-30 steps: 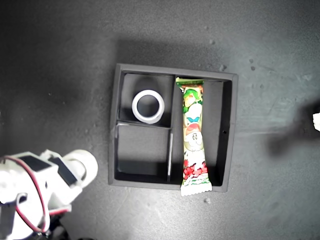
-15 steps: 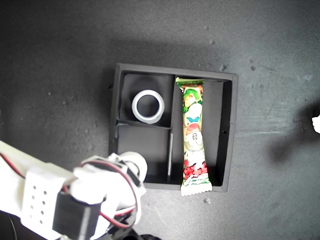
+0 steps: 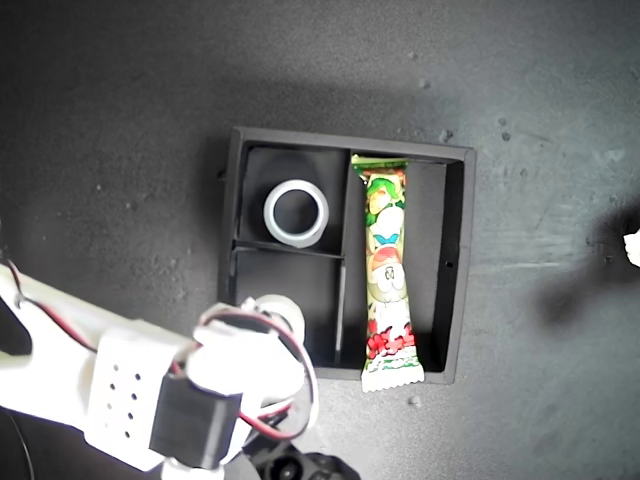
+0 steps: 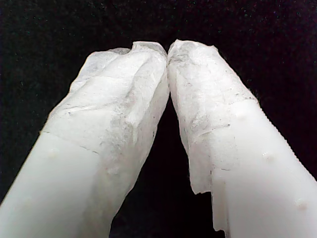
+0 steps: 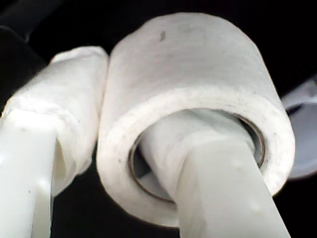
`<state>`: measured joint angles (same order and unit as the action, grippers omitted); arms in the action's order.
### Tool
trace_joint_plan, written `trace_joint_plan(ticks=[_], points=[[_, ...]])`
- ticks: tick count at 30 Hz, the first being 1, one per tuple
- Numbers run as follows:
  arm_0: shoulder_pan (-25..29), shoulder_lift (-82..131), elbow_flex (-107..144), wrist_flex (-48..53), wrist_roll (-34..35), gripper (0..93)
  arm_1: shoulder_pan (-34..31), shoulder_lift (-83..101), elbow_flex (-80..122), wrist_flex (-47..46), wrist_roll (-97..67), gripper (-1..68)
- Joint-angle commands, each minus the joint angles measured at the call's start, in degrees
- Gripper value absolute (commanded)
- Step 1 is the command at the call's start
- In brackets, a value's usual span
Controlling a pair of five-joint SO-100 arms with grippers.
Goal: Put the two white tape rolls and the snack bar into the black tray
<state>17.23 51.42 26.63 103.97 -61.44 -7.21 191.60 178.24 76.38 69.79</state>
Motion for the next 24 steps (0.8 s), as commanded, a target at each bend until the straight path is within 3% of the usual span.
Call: trace_joint_plan(ticks=[1,15,20,24], points=[[0.2,4.6,0.0,1.1,-0.7,5.7,-0.8,0.4,0.7,0.4,-2.3,0.0],[0.7,9.1,0.7,1.1,-0.3,8.3,-3.5,0.4,0.7,0.4,-2.7,0.0],[-1.8,28.8,16.3,1.1,-2.2,0.1,-3.5,0.4,0.7,0.4,-2.7,0.0],[-5.9,50.1,37.9,1.0,-7.6,0.1,-3.5,0.4,0.7,0.4,-2.7,0.0]])
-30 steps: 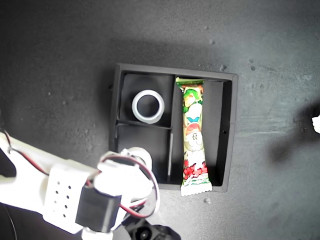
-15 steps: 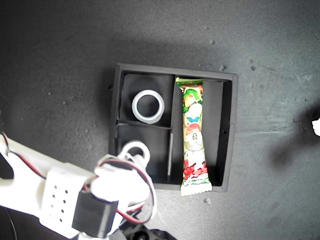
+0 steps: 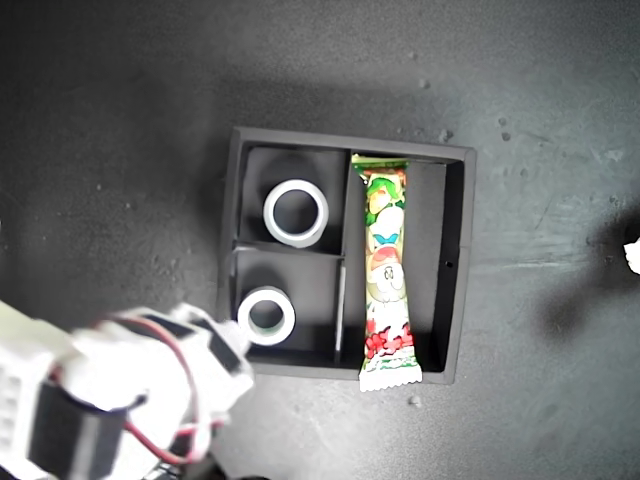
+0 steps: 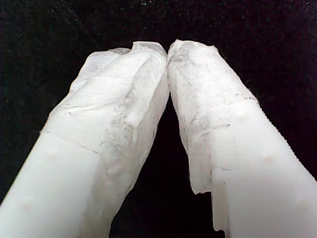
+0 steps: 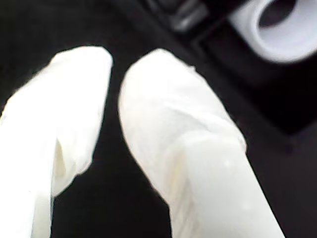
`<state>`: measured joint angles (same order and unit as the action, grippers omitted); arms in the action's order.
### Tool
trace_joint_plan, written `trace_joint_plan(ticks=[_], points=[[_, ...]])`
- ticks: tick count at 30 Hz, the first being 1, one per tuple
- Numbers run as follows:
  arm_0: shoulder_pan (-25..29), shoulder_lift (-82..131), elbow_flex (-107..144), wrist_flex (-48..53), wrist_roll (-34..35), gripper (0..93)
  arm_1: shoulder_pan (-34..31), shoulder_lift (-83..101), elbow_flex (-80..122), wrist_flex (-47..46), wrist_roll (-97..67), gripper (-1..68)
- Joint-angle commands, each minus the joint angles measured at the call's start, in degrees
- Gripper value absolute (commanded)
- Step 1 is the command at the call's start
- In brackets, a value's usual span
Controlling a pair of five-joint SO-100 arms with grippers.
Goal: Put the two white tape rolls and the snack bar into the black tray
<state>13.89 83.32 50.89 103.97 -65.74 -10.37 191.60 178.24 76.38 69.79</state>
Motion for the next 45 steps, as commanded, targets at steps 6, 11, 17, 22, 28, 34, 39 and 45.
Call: trace_joint_plan(ticks=[6,11,17,22,28,34,39,45], points=[[-6.9,46.8,54.3,-12.9,-8.3,0.1,-0.4,0.4,0.7,0.4,-2.7,0.0],[-11.1,70.7,87.4,-27.7,-9.3,0.0,-0.4,0.4,0.7,0.4,-2.7,0.0],[-12.3,96.9,108.4,-28.9,-12.2,0.0,-0.4,0.4,0.7,0.4,-2.7,0.0],[-11.3,110.7,121.6,-27.3,-15.6,0.0,-0.4,0.4,0.7,0.4,-2.8,0.0],[-11.8,110.7,127.4,-29.1,-15.9,0.0,-0.4,0.4,0.7,0.4,-2.8,0.0],[-14.3,110.4,128.9,-24.0,-23.8,0.0,-0.4,0.4,0.7,0.4,-2.8,0.0],[-15.6,110.7,128.9,-24.0,-22.6,0.4,-0.4,0.4,0.7,0.4,-2.8,0.0],[-15.5,110.7,128.9,-24.0,-10.1,0.4,-0.5,0.4,0.7,0.4,-2.8,0.0]])
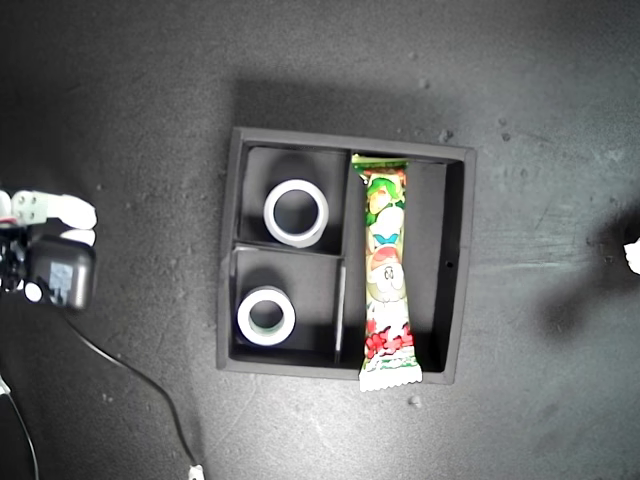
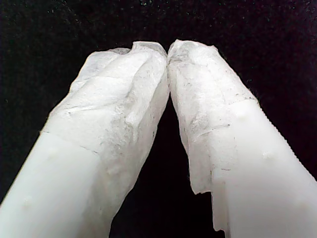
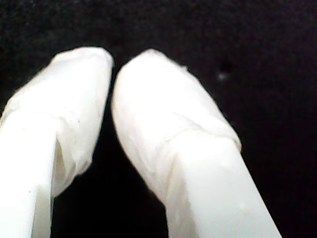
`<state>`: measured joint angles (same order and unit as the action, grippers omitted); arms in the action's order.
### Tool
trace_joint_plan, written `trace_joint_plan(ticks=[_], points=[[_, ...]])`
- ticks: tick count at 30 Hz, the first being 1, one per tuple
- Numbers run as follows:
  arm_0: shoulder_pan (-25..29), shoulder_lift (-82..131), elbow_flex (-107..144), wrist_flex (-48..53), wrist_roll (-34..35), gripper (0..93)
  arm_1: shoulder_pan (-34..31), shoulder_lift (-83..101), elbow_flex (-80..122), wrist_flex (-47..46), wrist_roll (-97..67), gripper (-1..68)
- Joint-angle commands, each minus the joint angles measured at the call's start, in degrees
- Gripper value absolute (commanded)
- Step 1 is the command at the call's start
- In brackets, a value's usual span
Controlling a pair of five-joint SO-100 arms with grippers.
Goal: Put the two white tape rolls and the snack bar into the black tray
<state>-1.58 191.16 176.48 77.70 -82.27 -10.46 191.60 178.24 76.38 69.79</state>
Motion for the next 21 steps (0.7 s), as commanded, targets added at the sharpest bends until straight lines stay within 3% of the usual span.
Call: trace_joint_plan(ticks=[1,11,21], points=[[0.1,2.9,3.3,2.3,7.2,0.4,-0.1,0.4,0.7,0.4,-2.8,0.0],[0.1,2.9,3.3,2.3,7.2,0.5,1.5,0.4,0.7,0.4,-2.8,0.0],[0.4,3.0,3.3,2.3,7.0,0.5,7.3,0.4,0.7,0.4,-2.8,0.0]])
